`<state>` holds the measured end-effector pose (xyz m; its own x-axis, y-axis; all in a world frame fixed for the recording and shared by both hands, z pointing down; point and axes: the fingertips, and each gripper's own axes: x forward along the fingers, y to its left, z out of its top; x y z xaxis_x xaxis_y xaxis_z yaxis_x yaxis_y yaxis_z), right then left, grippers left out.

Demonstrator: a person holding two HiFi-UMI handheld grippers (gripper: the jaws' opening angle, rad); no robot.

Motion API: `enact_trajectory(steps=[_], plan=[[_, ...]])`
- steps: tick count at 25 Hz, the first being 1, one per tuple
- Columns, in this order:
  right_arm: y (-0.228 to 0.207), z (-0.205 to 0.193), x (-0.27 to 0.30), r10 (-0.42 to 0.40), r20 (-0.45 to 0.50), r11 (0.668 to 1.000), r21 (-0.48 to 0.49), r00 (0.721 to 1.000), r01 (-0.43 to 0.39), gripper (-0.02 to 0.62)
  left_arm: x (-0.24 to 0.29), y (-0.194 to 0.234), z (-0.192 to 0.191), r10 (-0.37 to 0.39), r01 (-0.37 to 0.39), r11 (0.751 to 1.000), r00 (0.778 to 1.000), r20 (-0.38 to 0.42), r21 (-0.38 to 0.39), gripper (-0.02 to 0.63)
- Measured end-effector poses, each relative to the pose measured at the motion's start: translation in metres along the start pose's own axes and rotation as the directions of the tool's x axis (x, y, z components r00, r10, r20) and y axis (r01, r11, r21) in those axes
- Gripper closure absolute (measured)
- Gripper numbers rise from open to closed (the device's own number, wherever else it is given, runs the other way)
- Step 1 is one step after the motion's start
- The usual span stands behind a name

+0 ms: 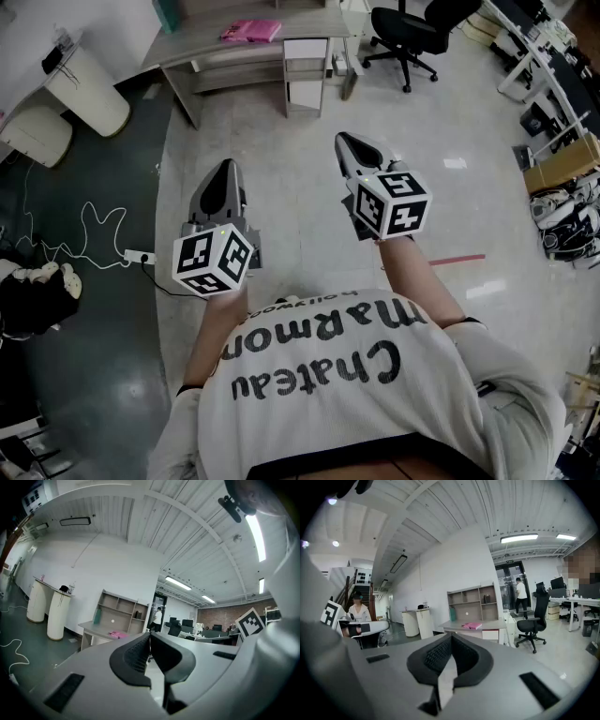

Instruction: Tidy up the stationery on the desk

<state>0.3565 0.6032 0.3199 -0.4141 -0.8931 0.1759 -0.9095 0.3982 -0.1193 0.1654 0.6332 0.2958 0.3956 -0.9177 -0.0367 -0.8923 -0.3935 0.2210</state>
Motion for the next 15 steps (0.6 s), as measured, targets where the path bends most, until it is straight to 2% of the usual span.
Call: enact_trajectory(steps=[8,15], plan=[[0.005,0.003,0.008,0.001,0.003,1.0,0.003,1.0,-0.001,0.583,0.0,0.009,0.004,0.003,-0.003,1.0,1.0,-0.001,-0.002,0.589],[0.012,0.01,0.031,0.005,0.036,0.998,0.062,0.999,-0.007,0.582,0.006,0.036,0.011,0.002,-0.002,1.0,1.0,0.008,-0.002,0.589]])
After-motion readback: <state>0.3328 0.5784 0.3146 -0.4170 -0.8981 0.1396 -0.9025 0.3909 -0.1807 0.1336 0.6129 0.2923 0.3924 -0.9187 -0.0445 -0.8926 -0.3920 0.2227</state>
